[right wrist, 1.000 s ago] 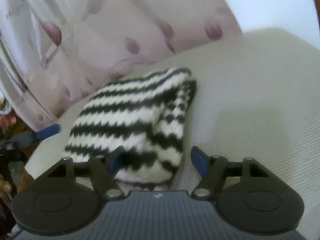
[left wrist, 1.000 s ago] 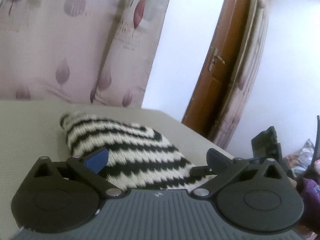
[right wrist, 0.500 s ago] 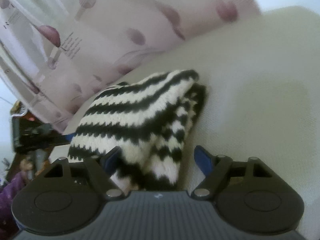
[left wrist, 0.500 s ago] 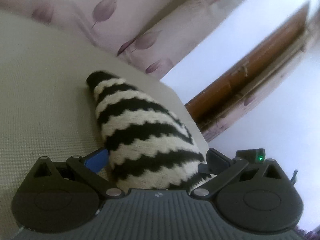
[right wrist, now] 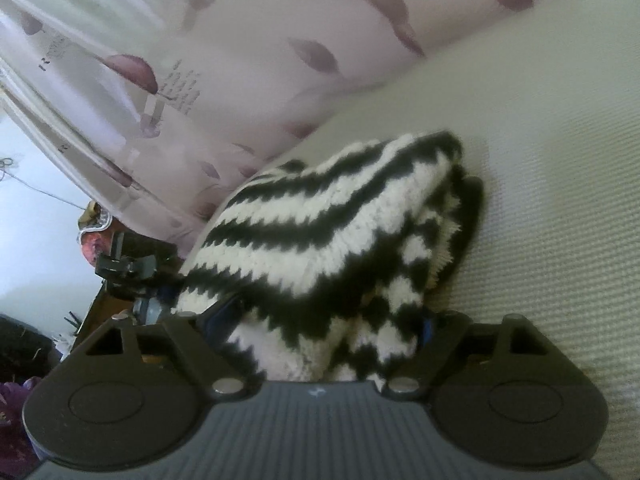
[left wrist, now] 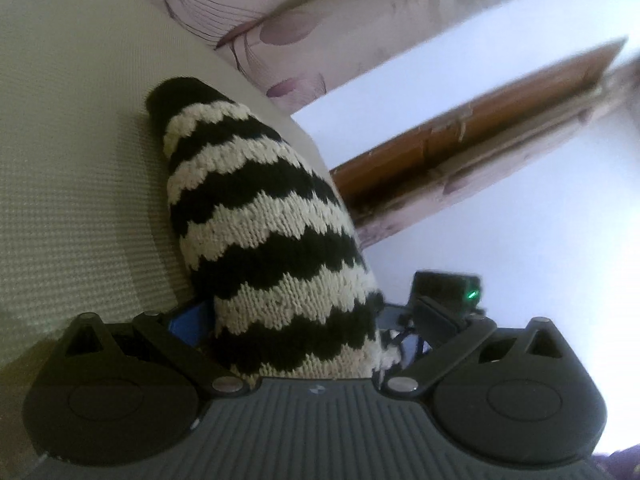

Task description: Fold small clothes

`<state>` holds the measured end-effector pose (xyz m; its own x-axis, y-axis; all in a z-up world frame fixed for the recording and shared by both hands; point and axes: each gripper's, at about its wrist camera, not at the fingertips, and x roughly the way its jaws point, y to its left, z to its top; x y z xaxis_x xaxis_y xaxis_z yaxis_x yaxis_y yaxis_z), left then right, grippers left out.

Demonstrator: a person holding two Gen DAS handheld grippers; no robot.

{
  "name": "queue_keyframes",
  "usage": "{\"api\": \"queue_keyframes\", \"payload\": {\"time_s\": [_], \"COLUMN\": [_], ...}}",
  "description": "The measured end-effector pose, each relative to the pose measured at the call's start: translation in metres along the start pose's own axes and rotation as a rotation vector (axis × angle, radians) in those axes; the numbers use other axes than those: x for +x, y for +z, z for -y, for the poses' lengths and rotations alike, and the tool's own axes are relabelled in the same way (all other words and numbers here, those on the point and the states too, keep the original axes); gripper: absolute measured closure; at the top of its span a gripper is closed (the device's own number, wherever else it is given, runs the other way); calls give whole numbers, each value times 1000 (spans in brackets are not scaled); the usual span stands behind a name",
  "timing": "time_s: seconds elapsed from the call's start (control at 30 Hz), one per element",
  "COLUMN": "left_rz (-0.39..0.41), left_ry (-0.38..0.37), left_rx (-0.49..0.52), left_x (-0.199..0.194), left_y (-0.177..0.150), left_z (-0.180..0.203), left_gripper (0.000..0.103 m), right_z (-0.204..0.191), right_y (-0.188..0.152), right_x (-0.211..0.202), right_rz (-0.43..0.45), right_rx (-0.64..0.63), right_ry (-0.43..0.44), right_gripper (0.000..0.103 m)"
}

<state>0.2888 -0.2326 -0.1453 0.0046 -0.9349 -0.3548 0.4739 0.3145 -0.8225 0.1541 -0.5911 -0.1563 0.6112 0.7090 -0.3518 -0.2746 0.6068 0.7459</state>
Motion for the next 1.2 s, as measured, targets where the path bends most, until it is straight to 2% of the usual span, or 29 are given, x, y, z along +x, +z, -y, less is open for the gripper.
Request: {"api": "queue_keyframes", "payload": {"time_s": [0.1, 0.2, 0.37, 0.43, 0.5, 0.57, 0.67, 1.2], "left_rz": [-36, -78, -47, -26, -2, 30, 59, 102], "left_ry": [48, 87, 119, 118, 127, 124, 172, 375], "left_rx": [42, 88, 96, 93, 78, 57, 108, 281], "left_x": [9, 12, 19, 20, 20, 19, 20, -12], "left_y": [0, -4, -10, -13, -15, -17, -21, -43], "left_z": [8, 16, 21, 23, 20, 17, 28, 92], "left_gripper": [0, 0, 3, 9, 28, 34, 39, 40], "right_z": [-5, -4, -5, -10, -13, -18, -28, -65], "right_y": [-2, -4, -8, -12, -14, -17, -20, -43], "right_x": [7, 5, 4, 8, 11, 14, 13, 8], "right_rz": [5, -5, 17, 24, 36, 49, 65, 175], "right_rx": [-5, -20, -32, -44, -35, -31, -55, -56], "right_ry": [21, 19, -10, -50, -68, -86, -118, -85], "right_gripper": [9, 9, 11, 27, 37, 42, 48, 51]}}
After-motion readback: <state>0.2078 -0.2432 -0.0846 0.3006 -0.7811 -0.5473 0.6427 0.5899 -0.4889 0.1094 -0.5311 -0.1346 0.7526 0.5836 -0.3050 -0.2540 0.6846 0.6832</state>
